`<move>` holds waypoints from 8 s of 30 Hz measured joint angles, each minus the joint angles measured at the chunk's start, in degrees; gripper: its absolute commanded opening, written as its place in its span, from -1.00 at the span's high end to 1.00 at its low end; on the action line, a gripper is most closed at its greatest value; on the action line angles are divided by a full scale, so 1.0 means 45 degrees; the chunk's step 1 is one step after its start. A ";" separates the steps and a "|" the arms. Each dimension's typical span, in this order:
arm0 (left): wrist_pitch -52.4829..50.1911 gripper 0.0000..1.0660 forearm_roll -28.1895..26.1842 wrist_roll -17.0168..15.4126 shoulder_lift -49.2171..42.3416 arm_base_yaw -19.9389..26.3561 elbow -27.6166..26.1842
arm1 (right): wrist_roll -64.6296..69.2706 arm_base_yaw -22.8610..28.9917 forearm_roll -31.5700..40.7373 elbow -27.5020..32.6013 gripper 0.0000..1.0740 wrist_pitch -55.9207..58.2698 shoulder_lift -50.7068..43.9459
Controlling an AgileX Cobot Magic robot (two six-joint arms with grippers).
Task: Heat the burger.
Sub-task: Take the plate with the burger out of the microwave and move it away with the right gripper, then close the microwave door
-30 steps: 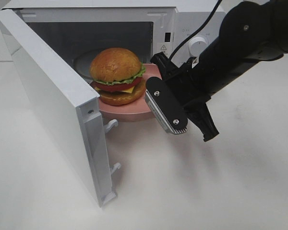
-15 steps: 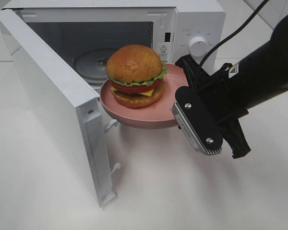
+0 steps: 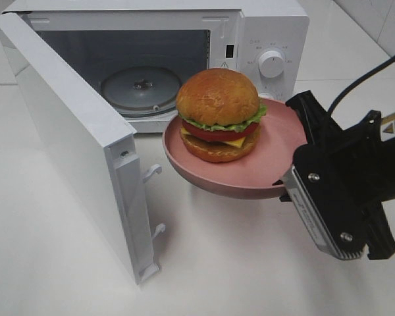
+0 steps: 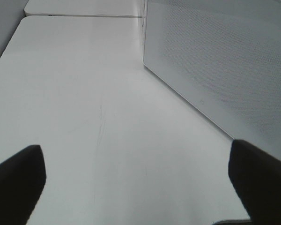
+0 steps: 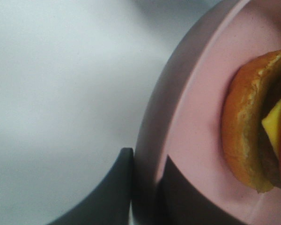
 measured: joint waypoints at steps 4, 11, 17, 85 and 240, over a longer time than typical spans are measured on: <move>0.0000 -0.84 0.0000 0.0000 0.0000 0.0000 0.0000 | 0.0586 0.0000 -0.0382 0.0433 1.00 0.0076 -0.0688; 0.0000 -0.84 0.0000 0.0000 0.0000 0.0000 0.0000 | 0.1770 0.0000 -0.1197 0.1413 1.00 0.0688 -0.2814; 0.0000 -0.84 0.0000 0.0000 0.0000 0.0000 0.0000 | 0.2394 0.0000 -0.1604 0.1872 1.00 0.1248 -0.3743; 0.0000 -0.84 0.0000 0.0000 0.0000 0.0000 0.0000 | 3.1093 0.0000 -1.3585 0.1515 0.99 0.6290 0.0293; 0.0000 -0.84 0.0000 0.0000 0.0000 0.0000 0.0000 | 2.4293 -0.6061 -0.3361 0.1235 -0.42 0.8378 -1.5610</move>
